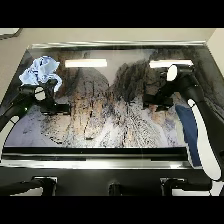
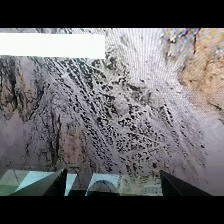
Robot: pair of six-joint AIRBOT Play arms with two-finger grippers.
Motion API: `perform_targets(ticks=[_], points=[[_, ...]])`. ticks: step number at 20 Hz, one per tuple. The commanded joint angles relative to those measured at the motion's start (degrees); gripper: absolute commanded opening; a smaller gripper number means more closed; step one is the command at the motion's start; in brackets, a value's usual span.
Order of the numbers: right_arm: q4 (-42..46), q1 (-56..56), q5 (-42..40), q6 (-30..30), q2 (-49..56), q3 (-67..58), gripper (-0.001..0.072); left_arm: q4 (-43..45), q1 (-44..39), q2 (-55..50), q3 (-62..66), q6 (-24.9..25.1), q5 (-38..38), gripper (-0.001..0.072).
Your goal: Fold the shirts.
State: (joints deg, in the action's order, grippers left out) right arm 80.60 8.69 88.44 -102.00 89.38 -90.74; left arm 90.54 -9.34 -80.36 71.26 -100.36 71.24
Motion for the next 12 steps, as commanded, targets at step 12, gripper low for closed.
perform_targets(ticks=[12], points=[[0.1,0.0,-3.9,0.0,0.1,0.0,0.0691,0.0,0.0,0.0,0.0,0.0,0.0,0.0709]])
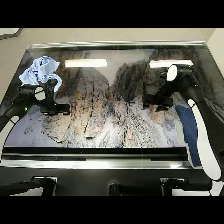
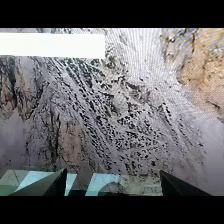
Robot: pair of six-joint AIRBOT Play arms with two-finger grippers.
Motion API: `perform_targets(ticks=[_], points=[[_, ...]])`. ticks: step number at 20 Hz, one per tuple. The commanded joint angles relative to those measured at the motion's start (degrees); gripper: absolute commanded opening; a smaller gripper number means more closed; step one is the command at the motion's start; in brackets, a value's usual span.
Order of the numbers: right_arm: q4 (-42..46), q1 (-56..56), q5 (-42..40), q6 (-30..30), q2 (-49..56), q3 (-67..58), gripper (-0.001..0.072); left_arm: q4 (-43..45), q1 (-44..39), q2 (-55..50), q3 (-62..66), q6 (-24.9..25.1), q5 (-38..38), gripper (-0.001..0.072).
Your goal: Fold the shirts.
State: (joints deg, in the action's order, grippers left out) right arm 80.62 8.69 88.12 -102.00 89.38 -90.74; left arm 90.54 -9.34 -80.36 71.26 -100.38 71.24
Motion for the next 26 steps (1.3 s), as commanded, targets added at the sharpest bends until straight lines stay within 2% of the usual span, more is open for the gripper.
perform_targets(ticks=[1,3,10,11,12,13,14,15,17,20,21,23,26], points=[[0.1,0.0,-7.5,0.0,0.1,0.0,0.068,-0.4,0.0,0.0,0.0,-0.2,-0.5,0.0709],[0.0,0.0,-11.0,0.0,0.1,0.0,0.0685,-0.6,0.0,0.0,0.0,-0.2,-3.0,0.0709],[0.0,0.0,-13.1,0.0,0.1,0.0,0.0682,-0.7,-0.4,-0.9,0.0,-1.5,-12.5,0.0709],[0.0,0.0,-14.9,0.0,0.1,0.0,0.0682,-1.6,-0.8,-1.3,0.0,-2.8,-15.2,0.071],[0.0,0.0,-16.9,0.0,0.1,0.0,0.0682,-2.1,-1.1,-1.6,0.0,-2.0,-18.6,0.071],[0.0,0.0,-18.8,0.0,0.1,0.0,0.0682,-1.9,-1.0,-2.1,0.3,0.9,-24.2,0.071],[0.0,0.0,-20.3,0.0,0.1,0.0,0.0682,-2.1,-0.1,-3.5,2.4,-0.1,-29.0,0.071],[0.0,0.0,-21.6,0.0,0.1,0.0,0.0681,-3.7,2.0,-6.3,7.1,-2.2,-30.0,0.0711],[0.0,0.0,-22.2,0.0,0.1,0.0,0.0681,-11.9,10.1,-16.6,23.3,-3.4,-26.9,0.071],[-0.6,0.0,-21.8,0.0,0.1,0.0,0.0681,-23.4,23.7,-32.6,45.0,-16.9,-20.6,0.071],[-1.1,0.0,-21.8,0.0,0.1,0.0,0.0681,-27.3,27.5,-36.4,48.3,-19.7,-19.1,0.071],[-2.6,0.0,-22.3,-0.1,0.1,0.0,0.068,-33.4,32.0,-39.6,46.2,-20.3,-21.4,0.071],[-4.0,0.1,-23.4,-0.1,0.1,0.0,0.068,-38.1,32.2,-41.8,42.0,-18.7,-32.0,0.071]])
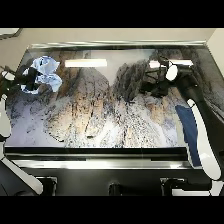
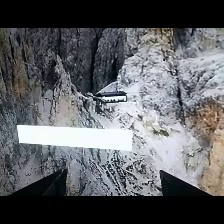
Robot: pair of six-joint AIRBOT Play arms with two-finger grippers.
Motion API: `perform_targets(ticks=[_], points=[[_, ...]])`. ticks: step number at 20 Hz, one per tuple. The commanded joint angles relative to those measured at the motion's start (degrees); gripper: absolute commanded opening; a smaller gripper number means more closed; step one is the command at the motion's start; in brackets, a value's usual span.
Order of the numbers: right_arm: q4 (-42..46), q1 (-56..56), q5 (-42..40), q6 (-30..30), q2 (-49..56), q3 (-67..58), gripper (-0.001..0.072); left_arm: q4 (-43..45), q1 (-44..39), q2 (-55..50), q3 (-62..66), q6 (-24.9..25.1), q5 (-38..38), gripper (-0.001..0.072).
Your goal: Fold the shirts.
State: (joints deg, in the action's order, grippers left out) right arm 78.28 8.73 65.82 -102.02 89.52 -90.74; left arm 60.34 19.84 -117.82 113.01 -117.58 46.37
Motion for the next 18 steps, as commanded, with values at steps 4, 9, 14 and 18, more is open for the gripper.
perform_targets(ticks=[4,9,14,18], points=[[-1.9,0.0,-0.9,0.0,0.0,0.0,0.068,-23.4,-0.2,-8.5,0.3,8.4,-22.9,0.071],[-2.3,0.0,2.6,0.0,0.0,0.0,0.068,-26.7,-2.4,-11.4,0.3,8.3,-28.1,0.0512],[1.2,0.0,2.8,0.7,-0.4,-0.1,0.0681,-28.4,-4.0,-6.5,2.1,20.4,-23.2,0.0035],[12.3,0.0,3.0,0.7,-4.6,-1.2,0.0681,-13.9,-8.6,12.0,2.1,46.2,-9.2,0.0034]])
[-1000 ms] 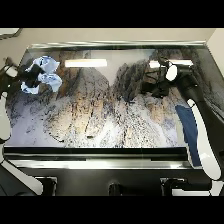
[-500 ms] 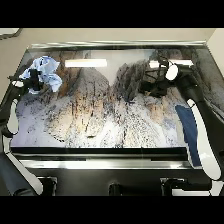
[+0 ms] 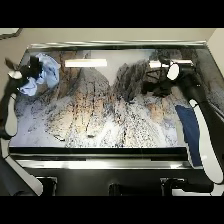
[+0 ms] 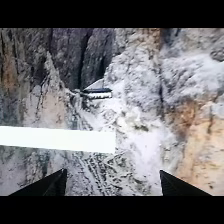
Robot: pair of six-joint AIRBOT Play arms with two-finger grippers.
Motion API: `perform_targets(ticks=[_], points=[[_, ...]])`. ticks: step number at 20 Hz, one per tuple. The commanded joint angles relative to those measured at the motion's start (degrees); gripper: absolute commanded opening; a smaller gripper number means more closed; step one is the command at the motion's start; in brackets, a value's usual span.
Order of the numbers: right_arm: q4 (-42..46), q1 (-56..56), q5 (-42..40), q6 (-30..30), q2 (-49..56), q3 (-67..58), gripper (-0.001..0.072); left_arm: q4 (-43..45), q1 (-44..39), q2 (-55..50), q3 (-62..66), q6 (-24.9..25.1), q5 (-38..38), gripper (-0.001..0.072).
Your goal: Fold the shirts.
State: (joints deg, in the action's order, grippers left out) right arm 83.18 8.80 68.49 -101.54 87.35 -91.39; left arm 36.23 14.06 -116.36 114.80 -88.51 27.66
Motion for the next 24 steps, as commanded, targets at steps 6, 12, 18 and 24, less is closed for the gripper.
perform_targets(ticks=[6,12,18,24], points=[[12.0,0.0,8.0,0.7,-15.8,-0.5,0.0681,42.3,-14.9,35.1,-1.9,9.4,41.4,0.0034],[13.9,0.0,14.4,2.8,-27.7,-0.5,0.0682,37.0,-37.5,36.0,-12.9,5.9,49.0,0.0035],[23.0,0.0,14.0,2.8,-32.6,-0.5,0.0683,30.9,-61.8,24.7,-24.1,-3.7,26.8,0.0061],[17.4,0.0,20.3,2.8,-27.5,0.7,0.0683,52.1,-50.8,22.3,-11.7,-3.7,43.3,0.0708]])
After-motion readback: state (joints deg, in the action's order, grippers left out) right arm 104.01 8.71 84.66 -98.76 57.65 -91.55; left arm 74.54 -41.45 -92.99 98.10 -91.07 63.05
